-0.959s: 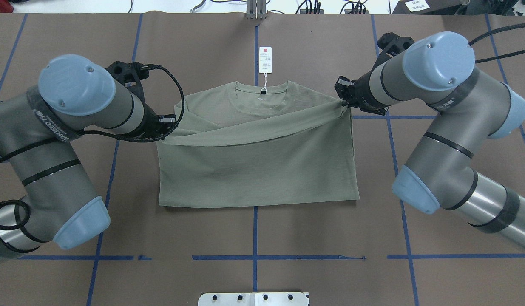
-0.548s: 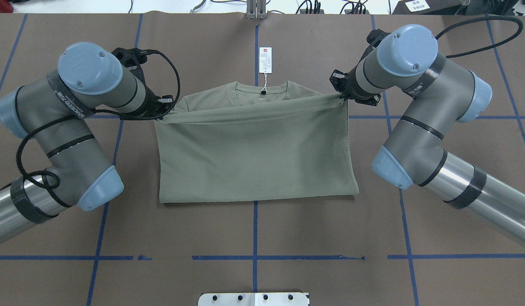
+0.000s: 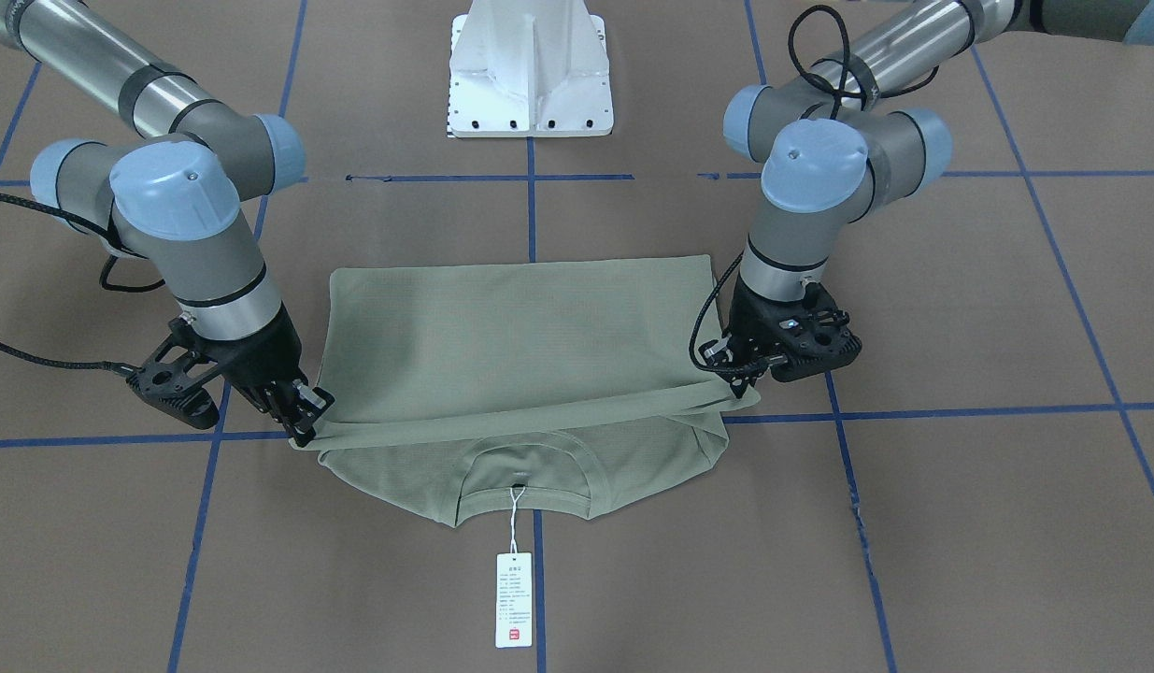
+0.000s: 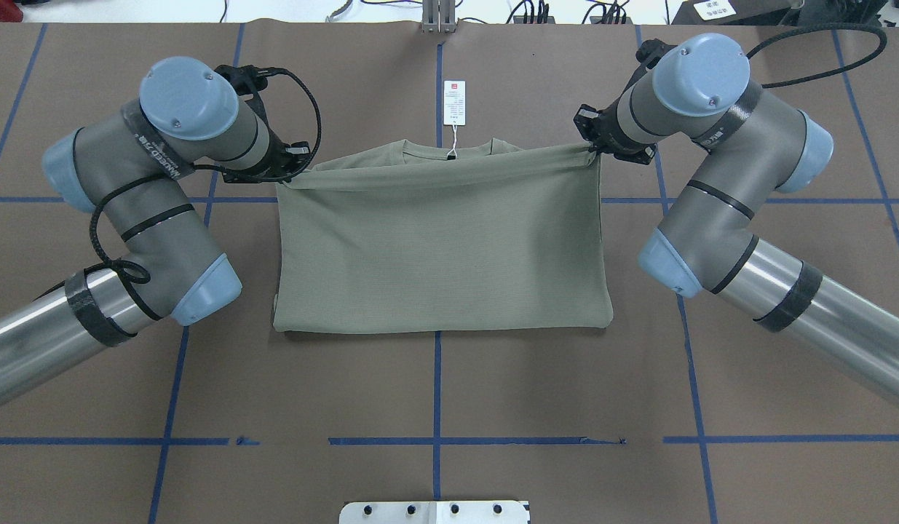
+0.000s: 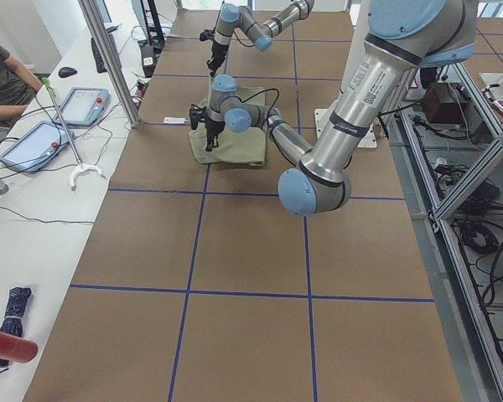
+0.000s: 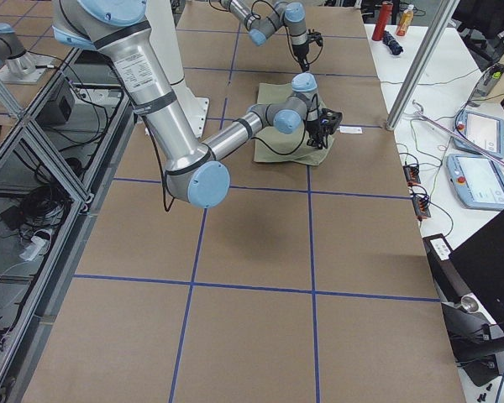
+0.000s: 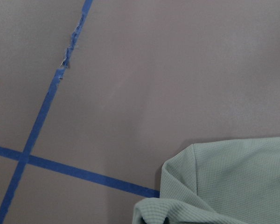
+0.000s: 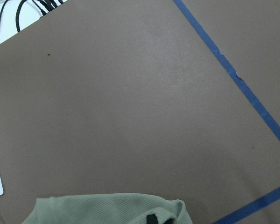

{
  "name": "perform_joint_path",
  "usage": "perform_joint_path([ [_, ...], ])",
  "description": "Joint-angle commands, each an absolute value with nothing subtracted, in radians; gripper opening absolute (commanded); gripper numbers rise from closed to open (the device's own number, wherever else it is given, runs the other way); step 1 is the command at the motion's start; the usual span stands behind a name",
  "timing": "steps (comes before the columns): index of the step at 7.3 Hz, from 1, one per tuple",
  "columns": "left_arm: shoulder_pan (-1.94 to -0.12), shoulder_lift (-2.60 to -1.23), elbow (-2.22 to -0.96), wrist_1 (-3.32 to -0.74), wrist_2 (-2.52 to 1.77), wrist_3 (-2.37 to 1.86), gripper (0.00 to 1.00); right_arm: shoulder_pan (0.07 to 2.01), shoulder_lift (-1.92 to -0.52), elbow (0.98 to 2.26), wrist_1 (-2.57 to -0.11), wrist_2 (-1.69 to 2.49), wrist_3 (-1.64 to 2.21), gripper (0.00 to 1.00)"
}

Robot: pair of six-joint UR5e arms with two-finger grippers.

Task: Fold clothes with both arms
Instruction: 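Lay the held hem down just below the collar with both grippers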

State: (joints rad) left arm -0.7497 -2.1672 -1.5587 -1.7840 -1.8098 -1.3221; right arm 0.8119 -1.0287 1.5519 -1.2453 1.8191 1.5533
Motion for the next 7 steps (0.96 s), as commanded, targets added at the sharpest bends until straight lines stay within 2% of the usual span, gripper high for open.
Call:
perform_joint_path([
  [1,-0.75,-2.21,-1.499,-1.79,-1.804,-1.324,0.0,0.813,-1.019,1.546,-1.246,1.819,1.554,0.0],
  [4,-0.759,-2.214,-1.48,-1.793,-1.779,-1.322,0.0,0.811,-0.991,1.49,-1.243,1.819,1.548,0.0],
  [7,-0.764,-2.249,-1.448,-1.801,-1.779,-1.324,0.0,0.813,-0.983,1.486,-1.241,1.819,1.548,0.0],
])
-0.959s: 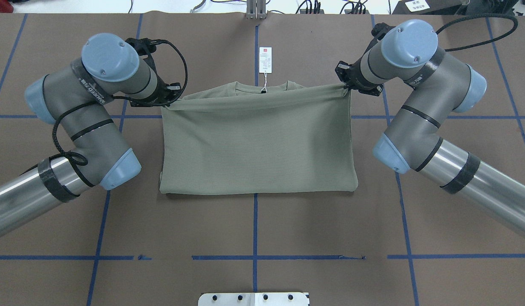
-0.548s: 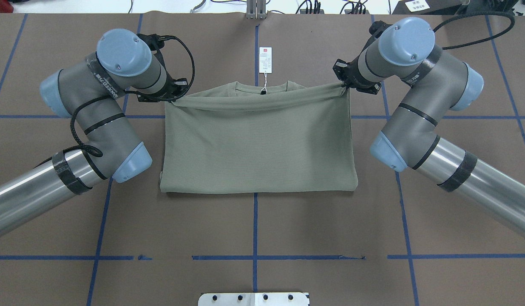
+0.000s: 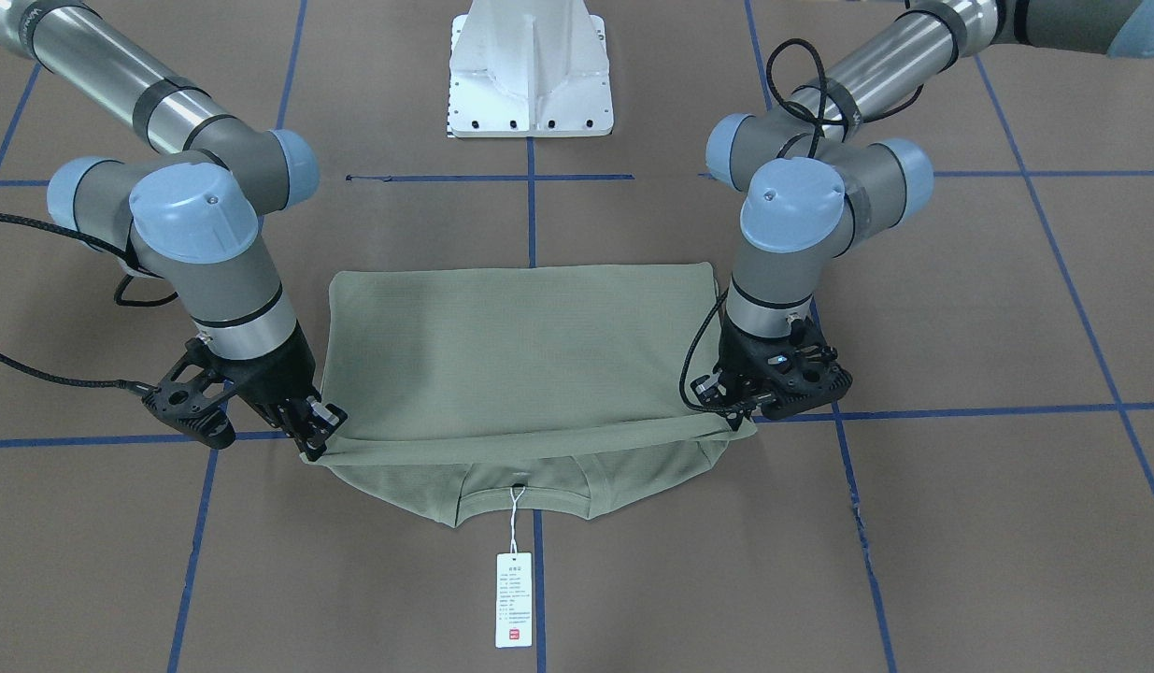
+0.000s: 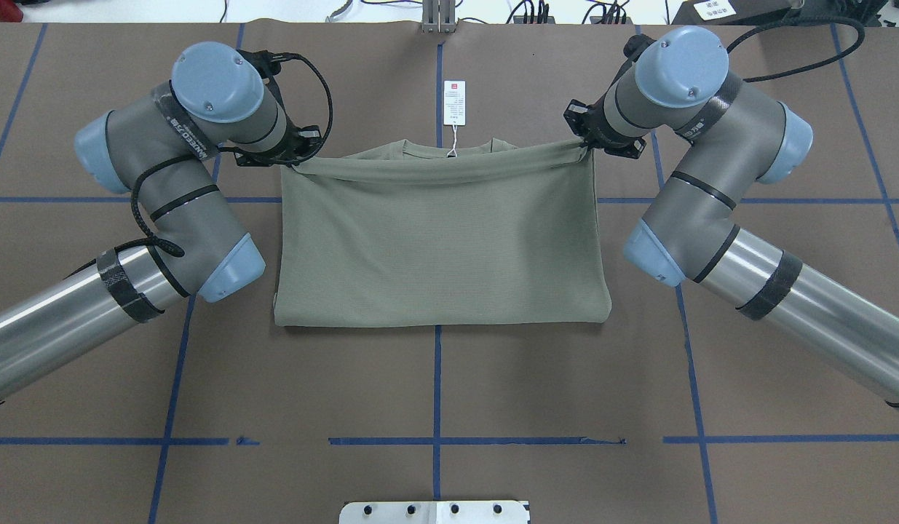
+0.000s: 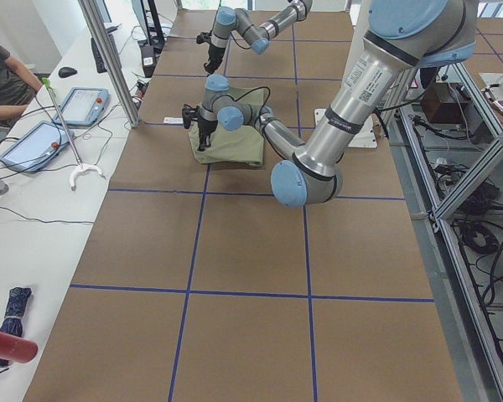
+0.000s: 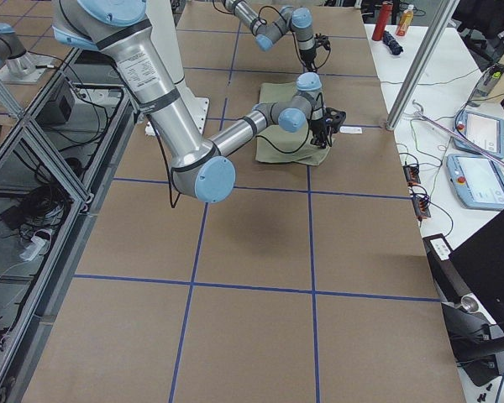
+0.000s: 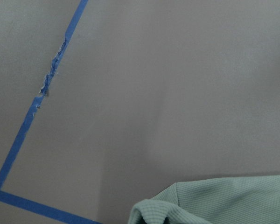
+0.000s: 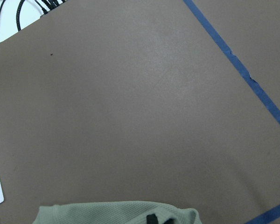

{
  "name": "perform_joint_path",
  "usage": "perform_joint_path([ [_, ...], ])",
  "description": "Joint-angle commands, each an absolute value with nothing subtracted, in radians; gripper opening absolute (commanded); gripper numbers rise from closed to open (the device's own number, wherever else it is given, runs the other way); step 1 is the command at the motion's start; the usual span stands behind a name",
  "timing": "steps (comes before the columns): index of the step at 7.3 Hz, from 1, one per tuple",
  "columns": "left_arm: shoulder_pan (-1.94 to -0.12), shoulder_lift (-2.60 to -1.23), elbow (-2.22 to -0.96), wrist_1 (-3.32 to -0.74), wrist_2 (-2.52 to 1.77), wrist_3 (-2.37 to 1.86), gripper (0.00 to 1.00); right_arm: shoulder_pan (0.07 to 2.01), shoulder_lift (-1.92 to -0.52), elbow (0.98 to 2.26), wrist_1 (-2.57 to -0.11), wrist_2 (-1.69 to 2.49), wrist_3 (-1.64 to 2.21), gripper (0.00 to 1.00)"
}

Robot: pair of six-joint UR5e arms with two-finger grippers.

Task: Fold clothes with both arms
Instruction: 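Lay the held hem down just below the collar with both grippers, then open both grippers and raise them off the folded shirt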

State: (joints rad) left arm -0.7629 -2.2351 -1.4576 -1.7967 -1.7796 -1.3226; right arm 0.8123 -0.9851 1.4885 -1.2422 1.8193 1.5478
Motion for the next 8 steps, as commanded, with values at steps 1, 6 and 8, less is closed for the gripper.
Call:
perform_joint_path([
  [1,-0.762,-2.253,-1.445,-1.801,-1.781,-1.322,0.0,0.811,-0.982,1.486,-1.239,1.821,1.548,0.0],
  [6,-0.768,-2.241,-1.453,-1.899,-1.776,-1.308,1.0,0.804,-0.996,1.485,-1.213,1.827,1.477,1.0],
  [8,-0.798,-2.195,-1.482,-1.931,-1.784,-1.287,1.0,0.805,-1.034,1.543,-1.212,1.923,1.451,1.0],
])
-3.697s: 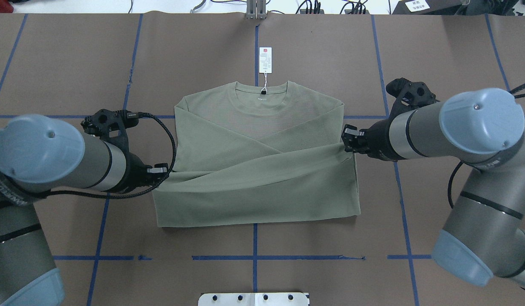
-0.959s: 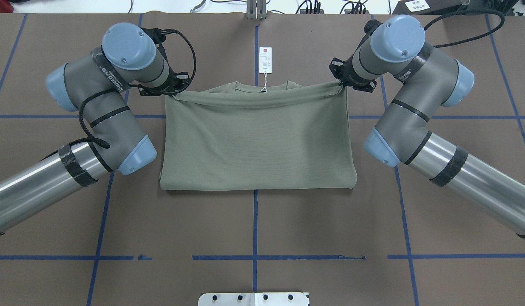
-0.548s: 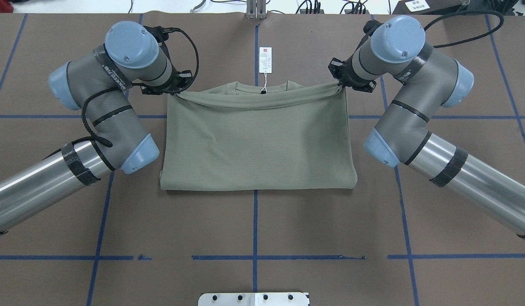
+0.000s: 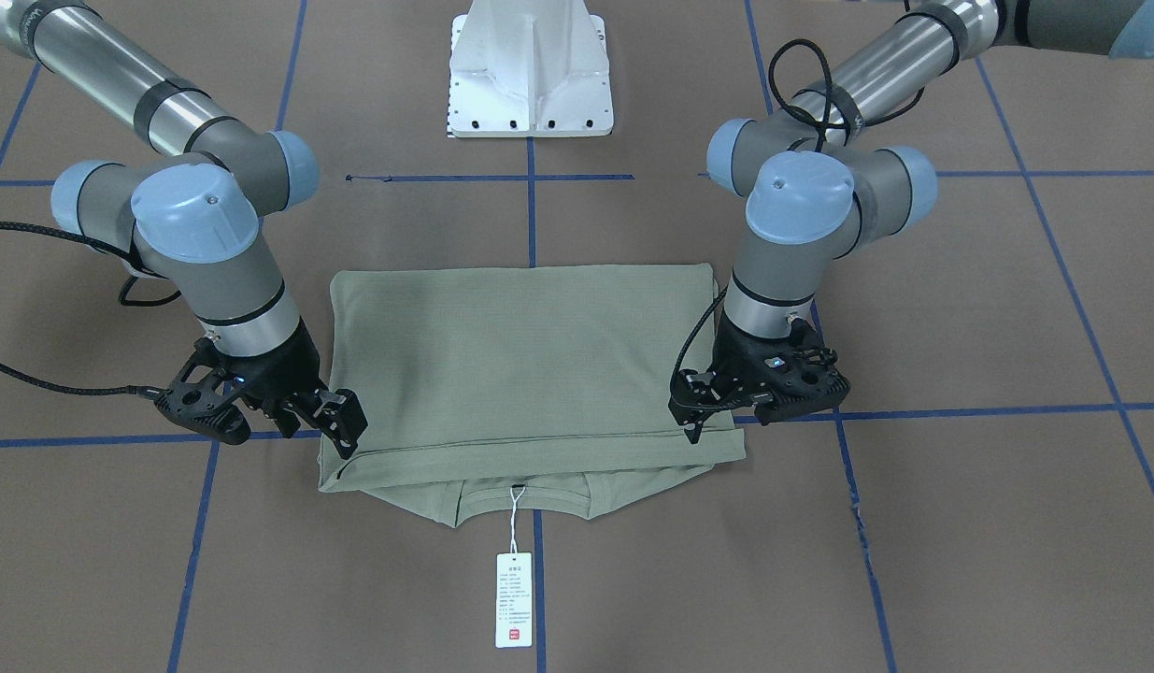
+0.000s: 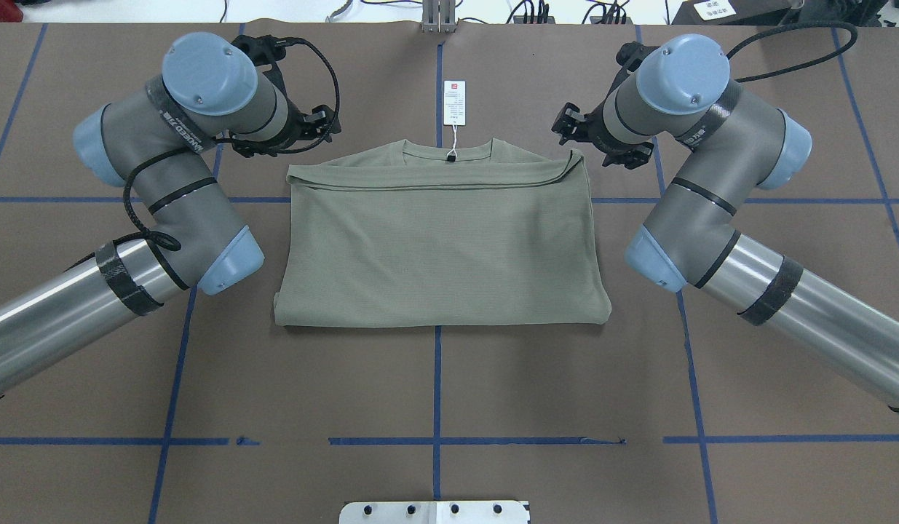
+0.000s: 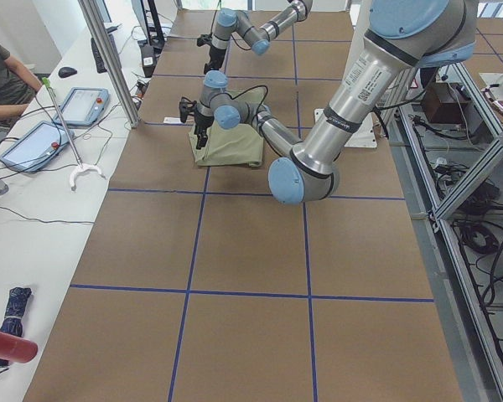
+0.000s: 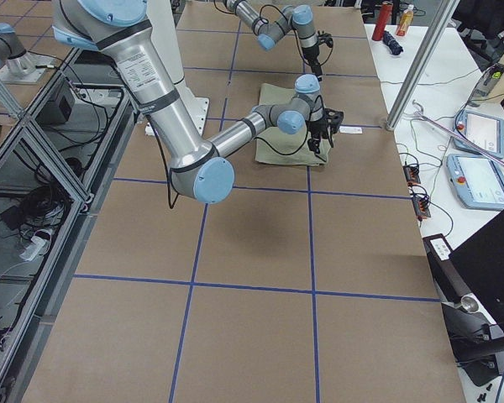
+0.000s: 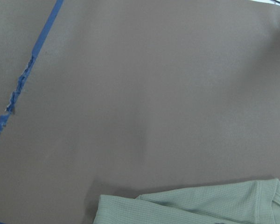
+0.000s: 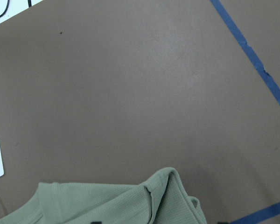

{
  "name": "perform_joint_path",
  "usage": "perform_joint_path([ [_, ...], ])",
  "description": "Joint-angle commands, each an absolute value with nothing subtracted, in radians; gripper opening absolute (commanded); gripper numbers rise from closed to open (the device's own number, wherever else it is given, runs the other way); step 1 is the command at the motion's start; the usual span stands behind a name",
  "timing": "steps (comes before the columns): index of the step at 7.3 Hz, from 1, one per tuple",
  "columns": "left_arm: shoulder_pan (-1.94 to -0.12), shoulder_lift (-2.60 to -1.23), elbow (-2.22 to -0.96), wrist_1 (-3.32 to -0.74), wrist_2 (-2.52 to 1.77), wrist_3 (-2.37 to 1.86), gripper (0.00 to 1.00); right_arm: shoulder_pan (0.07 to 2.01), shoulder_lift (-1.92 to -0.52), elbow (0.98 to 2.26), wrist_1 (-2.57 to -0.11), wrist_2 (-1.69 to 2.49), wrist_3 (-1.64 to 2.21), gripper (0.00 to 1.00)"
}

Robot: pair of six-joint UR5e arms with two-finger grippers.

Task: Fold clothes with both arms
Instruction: 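Open both grippers and raise them off the folded shirt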

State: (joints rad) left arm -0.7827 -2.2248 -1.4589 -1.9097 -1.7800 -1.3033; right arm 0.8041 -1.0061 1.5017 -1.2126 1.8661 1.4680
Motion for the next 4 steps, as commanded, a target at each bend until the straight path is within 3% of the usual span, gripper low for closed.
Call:
perform_joint_path([
  [1,-0.81,-2.171,-1.527,-1.93,-1.796,-1.264,1.0,0.789,-1.105,1.633,-1.213,1.934,1.451,1.0],
  [4,-0.813,-2.039,-1.698,-1.934,-1.883,-1.25,1.0,0.668,-1.296,1.816,-1.216,1.933,1.457,1.0],
])
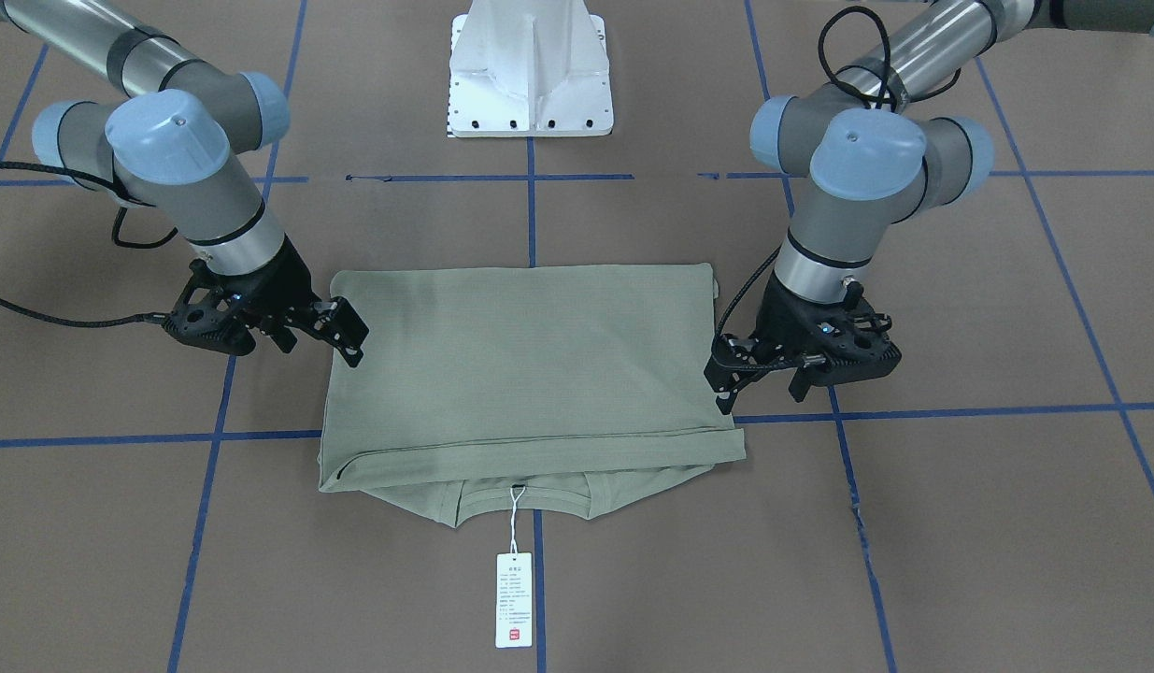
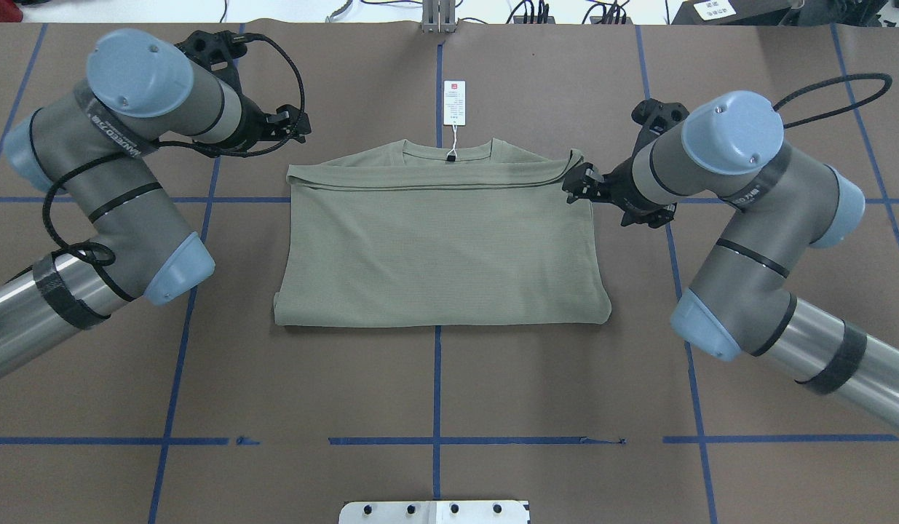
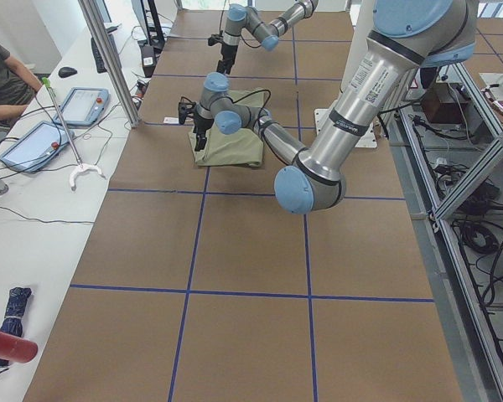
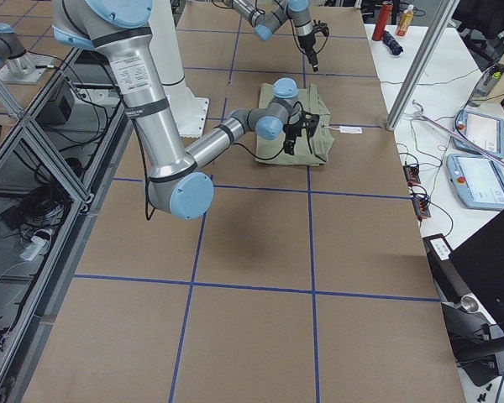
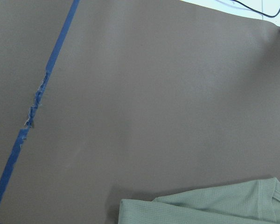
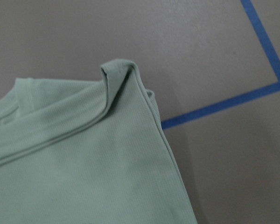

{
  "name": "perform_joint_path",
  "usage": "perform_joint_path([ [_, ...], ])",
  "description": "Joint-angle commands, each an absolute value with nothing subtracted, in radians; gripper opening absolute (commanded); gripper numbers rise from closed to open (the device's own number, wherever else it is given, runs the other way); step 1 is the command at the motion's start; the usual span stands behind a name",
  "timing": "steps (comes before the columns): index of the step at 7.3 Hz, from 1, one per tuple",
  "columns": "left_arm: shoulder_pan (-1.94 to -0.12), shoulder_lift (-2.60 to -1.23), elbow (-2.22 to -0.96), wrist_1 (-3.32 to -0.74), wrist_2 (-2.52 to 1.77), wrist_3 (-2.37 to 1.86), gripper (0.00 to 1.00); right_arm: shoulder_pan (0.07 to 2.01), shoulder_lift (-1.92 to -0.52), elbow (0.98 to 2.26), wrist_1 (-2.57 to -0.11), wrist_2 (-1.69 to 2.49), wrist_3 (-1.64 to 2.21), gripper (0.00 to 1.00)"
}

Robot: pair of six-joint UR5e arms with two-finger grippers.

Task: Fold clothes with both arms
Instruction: 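Move the right gripper to the folded shirt's nearest corner while the left gripper withdraws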

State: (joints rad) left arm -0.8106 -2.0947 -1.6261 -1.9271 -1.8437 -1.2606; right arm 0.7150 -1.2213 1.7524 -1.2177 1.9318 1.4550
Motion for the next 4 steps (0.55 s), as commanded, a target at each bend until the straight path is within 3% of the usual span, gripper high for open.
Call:
perform_joint_path([
  [1,-0.821,-2.031,-1.713,-1.94,-1.952,-1.215,1.0,0.635,-1.307,1.813,-1.213,1.928,1.465,1.0],
  [4,-0.819,-2.028,-1.713,-1.957,-1.954,-1.224,1.0,0.574,-1.344,1.812,-1.21,1.922,1.468,1.0],
])
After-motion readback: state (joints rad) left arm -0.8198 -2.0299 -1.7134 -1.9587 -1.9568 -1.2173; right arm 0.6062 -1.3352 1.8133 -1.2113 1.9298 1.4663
